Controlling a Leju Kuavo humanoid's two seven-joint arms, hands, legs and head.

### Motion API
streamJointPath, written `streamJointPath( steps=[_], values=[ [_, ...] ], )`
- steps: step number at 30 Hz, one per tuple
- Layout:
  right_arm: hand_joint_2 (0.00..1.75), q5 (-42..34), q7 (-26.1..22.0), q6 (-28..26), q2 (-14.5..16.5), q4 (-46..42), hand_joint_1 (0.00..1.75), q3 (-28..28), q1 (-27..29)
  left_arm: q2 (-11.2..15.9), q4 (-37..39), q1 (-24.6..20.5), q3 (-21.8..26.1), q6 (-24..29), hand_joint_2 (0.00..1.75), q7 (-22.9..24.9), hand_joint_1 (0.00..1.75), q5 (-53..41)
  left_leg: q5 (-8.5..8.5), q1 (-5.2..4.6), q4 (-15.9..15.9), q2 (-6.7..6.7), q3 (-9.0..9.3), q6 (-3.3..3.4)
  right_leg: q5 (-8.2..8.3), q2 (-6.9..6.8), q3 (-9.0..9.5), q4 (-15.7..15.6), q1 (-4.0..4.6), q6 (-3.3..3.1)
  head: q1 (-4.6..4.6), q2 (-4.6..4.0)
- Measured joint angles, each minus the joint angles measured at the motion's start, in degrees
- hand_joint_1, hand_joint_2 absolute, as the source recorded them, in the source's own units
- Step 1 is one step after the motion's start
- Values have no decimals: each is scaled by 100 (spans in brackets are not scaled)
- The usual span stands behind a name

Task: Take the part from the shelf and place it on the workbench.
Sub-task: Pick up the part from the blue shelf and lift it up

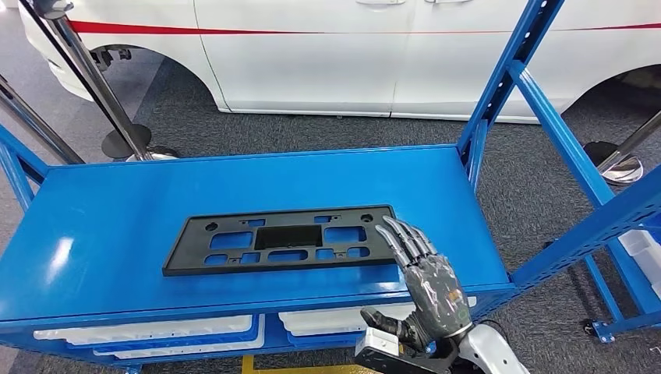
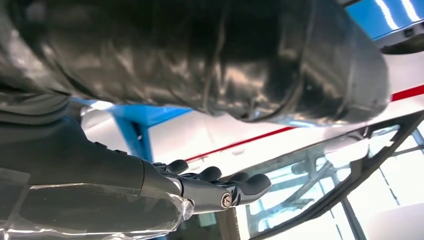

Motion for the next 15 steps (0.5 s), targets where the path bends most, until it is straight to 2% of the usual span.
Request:
streamJointPath(
  steps=[7, 11, 15],
  values=[
    [0, -216, 20, 60, 421, 441, 0, 185, -455, 0, 0, 5, -16, -22, 0, -8, 0, -27, 6, 6, -1, -2, 2, -2, 1, -3, 0, 6, 7, 3, -1, 0],
    [175, -359, 34, 86, 576, 605, 0, 226, -602, 0, 0, 5, -16, -41, 0, -20, 0, -23, 5, 9, -1, -1, 1, -4, -1, -2, -2, 7, 9, 4, 0, 0],
    [175, -421, 34, 125, 757, 798, 0, 259, -742, 0, 0, 6, -14, -54, 0, -21, 0, 3, 5, 12, -1, -2, 1, -4, -2, -3, -2, 7, 11, 5, -1, 0]
  ],
)
